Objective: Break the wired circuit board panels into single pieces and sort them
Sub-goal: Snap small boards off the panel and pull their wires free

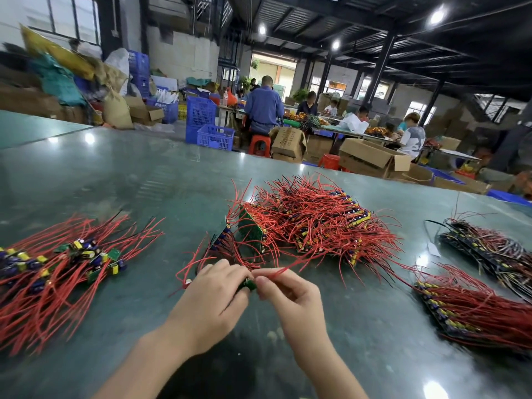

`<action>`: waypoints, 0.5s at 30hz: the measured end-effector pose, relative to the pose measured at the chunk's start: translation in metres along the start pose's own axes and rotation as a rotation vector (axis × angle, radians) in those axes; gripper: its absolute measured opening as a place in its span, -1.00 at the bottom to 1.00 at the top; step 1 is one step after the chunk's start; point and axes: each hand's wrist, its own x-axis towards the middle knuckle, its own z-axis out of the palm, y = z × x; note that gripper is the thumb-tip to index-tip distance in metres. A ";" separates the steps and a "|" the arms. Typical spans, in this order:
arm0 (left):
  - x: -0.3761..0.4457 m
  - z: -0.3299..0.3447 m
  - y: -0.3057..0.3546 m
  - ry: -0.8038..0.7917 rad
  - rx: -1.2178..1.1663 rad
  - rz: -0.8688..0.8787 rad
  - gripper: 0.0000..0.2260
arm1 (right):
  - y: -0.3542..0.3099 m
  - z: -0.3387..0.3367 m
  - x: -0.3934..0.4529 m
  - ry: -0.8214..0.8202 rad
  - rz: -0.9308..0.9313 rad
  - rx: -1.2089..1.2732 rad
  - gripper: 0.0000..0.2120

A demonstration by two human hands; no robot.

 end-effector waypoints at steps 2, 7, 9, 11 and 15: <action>0.000 0.000 0.001 0.029 -0.071 -0.040 -0.62 | 0.001 0.000 0.000 0.056 0.009 0.068 -0.74; 0.001 0.000 0.003 0.107 -0.119 -0.070 -0.68 | 0.004 0.000 0.002 0.174 0.128 0.236 -0.78; 0.002 0.000 0.004 0.115 -0.104 -0.059 -0.59 | 0.004 0.002 0.001 0.192 0.154 0.291 -0.83; 0.001 0.001 0.004 0.132 -0.074 -0.049 -0.57 | 0.003 0.003 0.000 0.210 0.160 0.341 -0.88; 0.001 0.004 0.006 0.204 0.012 -0.066 -0.52 | 0.002 0.002 0.000 0.236 0.156 0.373 -0.85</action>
